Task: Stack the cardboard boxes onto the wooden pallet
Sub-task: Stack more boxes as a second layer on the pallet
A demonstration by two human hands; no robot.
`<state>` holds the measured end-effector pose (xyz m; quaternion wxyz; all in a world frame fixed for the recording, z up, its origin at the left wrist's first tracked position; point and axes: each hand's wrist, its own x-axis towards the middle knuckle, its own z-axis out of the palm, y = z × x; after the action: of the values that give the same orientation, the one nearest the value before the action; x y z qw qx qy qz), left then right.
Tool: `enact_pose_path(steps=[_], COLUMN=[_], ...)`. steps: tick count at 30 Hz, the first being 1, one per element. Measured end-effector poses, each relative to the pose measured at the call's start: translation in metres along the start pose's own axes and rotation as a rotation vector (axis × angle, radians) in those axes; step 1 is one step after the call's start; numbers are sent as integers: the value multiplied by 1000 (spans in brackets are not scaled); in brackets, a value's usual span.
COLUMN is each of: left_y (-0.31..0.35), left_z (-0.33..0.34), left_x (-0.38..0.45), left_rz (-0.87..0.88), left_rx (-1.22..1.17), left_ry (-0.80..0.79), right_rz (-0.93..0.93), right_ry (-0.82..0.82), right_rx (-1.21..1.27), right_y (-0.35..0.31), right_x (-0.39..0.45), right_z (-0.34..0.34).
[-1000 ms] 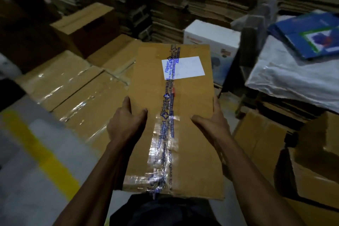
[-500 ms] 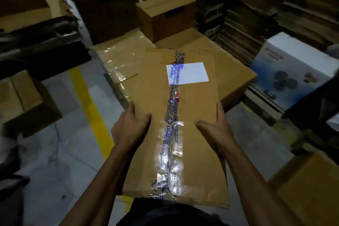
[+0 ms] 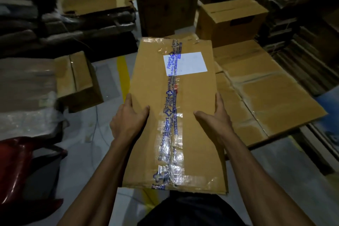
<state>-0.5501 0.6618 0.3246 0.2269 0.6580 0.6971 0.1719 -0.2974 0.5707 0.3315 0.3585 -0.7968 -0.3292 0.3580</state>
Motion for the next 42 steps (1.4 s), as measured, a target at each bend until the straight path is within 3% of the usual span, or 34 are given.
enact_pose_path(steps=[10,18,23,27,31,42], left_y=[-24,-11,14,28,50,107], left_z=[-17,-29,-26,-11,2,15], left_x=[203,343,428,505,578,741], left_rz=[-57,-40,31,99,209,478], left_rx=[28,-4,-19,-144,-22,14], left_ry=[73,53,2,-126,-159,-434], right_rz=[-32,-15,26,63,123,315], right_ry=[-87,-69,18,120,235,545], right_rx=[-5,-24,-21,37,68,191], right_y=[-107,-195,-226,-244,-263,-329], right_x=[173,277,329,364,398,452], right_z=[111,152,158,169,187,230])
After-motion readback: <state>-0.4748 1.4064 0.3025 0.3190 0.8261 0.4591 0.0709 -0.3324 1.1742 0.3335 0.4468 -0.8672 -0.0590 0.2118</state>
